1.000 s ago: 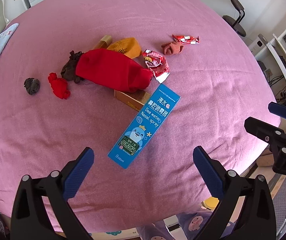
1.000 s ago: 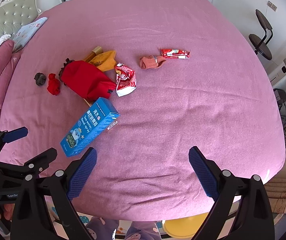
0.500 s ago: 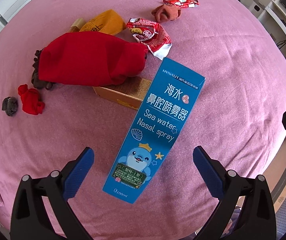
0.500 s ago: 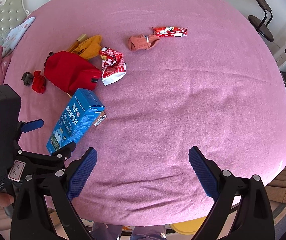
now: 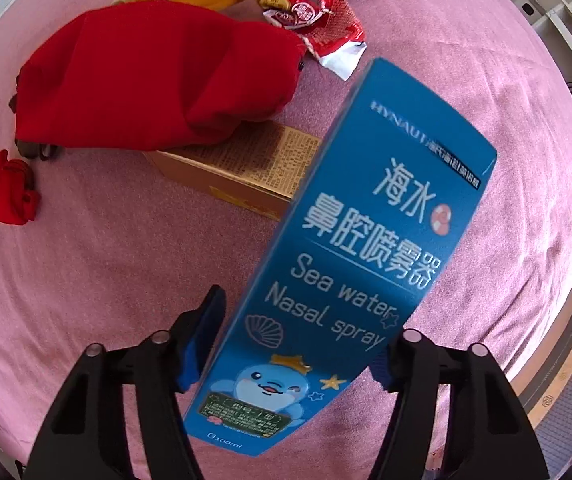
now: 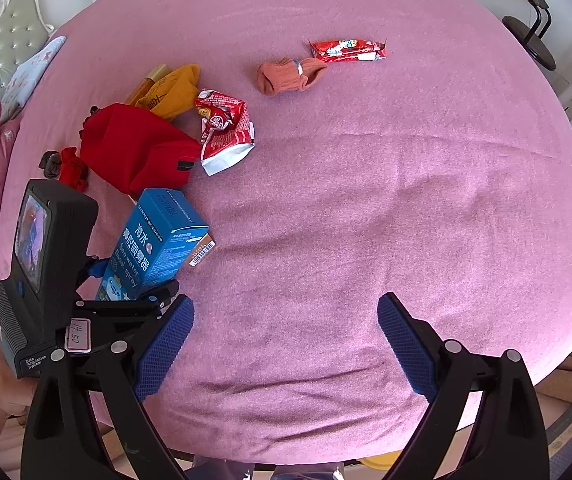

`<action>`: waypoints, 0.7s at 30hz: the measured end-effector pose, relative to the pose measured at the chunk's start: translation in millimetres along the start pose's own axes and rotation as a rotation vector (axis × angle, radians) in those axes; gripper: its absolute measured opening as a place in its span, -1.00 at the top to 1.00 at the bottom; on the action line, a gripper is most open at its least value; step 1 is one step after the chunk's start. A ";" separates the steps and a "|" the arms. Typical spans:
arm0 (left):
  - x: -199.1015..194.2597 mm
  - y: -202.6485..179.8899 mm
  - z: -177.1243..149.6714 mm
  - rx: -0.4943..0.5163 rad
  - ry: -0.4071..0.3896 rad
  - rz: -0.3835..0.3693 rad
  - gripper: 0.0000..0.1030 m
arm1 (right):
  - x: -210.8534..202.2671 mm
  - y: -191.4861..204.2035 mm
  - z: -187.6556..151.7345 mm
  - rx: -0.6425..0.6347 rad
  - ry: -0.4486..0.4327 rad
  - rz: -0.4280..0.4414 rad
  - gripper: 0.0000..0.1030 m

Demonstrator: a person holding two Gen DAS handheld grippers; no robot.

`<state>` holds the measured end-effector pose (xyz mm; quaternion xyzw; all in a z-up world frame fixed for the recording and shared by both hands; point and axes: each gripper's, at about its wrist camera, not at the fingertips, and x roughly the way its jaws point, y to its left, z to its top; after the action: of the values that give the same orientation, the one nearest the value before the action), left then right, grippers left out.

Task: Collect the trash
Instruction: 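Close the left tool on the blue nasal spray box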

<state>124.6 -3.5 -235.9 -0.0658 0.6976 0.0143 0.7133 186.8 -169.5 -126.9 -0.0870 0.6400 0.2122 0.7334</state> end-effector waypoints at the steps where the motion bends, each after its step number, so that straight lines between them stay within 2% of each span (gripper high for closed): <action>1: 1.5 2.6 0.3 -0.013 0.004 -0.007 -0.17 | 0.9 1.3 0.9 -0.003 0.002 0.002 -0.74; 4: 2.8 11.7 -3.5 -0.056 0.016 -0.047 -0.14 | 3.7 7.8 4.5 -0.020 0.010 0.007 -0.74; 9: -0.3 33.1 -15.9 -0.157 0.035 -0.187 -0.08 | 6.3 24.3 16.1 -0.066 0.010 0.028 -0.74; 13: -16.3 62.9 -30.9 -0.263 -0.009 -0.213 -0.08 | 7.9 44.6 32.1 -0.127 0.003 0.063 -0.73; 16: -34.7 87.8 -44.7 -0.320 -0.067 -0.205 -0.08 | 9.6 62.8 48.8 -0.177 -0.013 0.100 -0.73; 21: -55.3 126.0 -56.2 -0.415 -0.139 -0.218 0.03 | 23.5 98.6 83.6 -0.273 -0.030 0.171 -0.73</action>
<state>53.2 119.0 -191.2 -0.2849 0.6175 0.0848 0.7282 222.7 -43.2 -121.8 -0.1280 0.5992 0.3602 0.7035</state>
